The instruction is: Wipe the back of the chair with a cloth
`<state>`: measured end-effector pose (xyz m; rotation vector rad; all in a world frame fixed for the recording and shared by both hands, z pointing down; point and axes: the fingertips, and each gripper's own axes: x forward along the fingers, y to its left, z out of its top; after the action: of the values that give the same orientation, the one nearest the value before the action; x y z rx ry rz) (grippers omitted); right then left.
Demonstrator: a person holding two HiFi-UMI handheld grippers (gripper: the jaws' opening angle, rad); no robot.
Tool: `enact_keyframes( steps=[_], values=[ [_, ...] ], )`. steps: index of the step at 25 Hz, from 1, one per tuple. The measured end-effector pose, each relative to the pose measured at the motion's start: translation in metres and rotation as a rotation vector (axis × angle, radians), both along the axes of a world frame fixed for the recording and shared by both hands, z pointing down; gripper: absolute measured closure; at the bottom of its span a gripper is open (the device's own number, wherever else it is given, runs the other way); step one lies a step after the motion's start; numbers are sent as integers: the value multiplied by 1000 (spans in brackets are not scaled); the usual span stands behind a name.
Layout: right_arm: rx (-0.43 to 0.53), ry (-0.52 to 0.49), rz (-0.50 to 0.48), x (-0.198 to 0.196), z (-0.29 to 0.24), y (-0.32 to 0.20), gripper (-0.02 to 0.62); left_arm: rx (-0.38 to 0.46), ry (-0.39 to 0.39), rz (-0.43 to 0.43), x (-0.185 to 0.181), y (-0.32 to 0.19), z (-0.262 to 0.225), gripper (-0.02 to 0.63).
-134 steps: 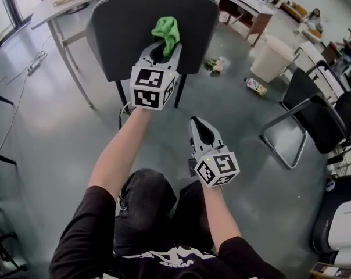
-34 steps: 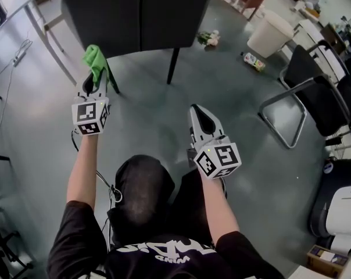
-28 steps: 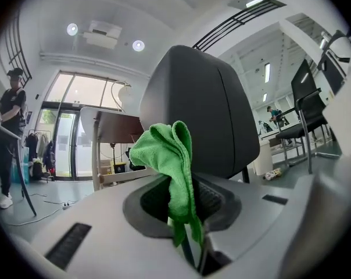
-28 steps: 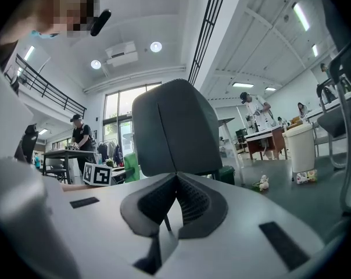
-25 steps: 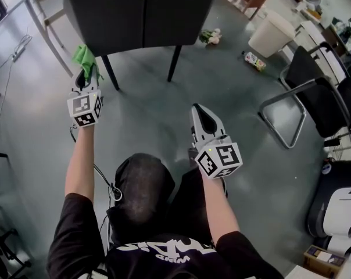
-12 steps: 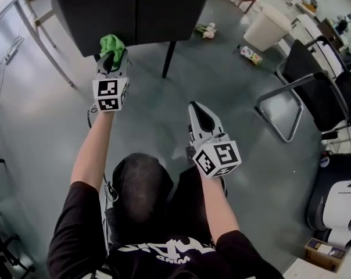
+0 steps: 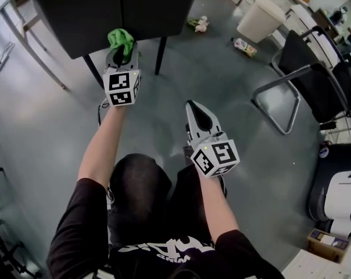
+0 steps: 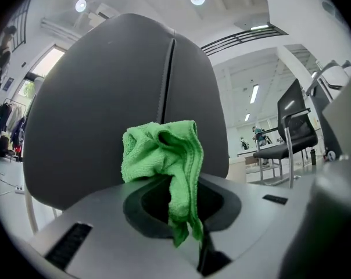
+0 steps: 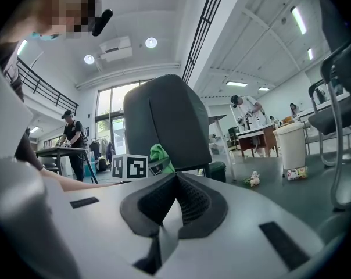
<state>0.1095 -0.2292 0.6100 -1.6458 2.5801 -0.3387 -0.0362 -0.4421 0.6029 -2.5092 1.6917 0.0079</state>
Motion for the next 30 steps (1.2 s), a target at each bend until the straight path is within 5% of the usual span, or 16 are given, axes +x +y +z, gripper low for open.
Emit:
enact_keyframes(
  steps=[8,19,24,30],
  values=[
    [-13,4,25,11,5,-1,598,-14,-27,99,48,-6,5,541],
    [-19,10,84,40,7,4,598,-84,-49,383,156,4,9,541],
    [-18,-6,81,42,9,4,598,-83,-41,411,150,20,2,541],
    [-5,-27,36,28,7,3,598,-113,-33,366,96,51,1,541]
  ],
)
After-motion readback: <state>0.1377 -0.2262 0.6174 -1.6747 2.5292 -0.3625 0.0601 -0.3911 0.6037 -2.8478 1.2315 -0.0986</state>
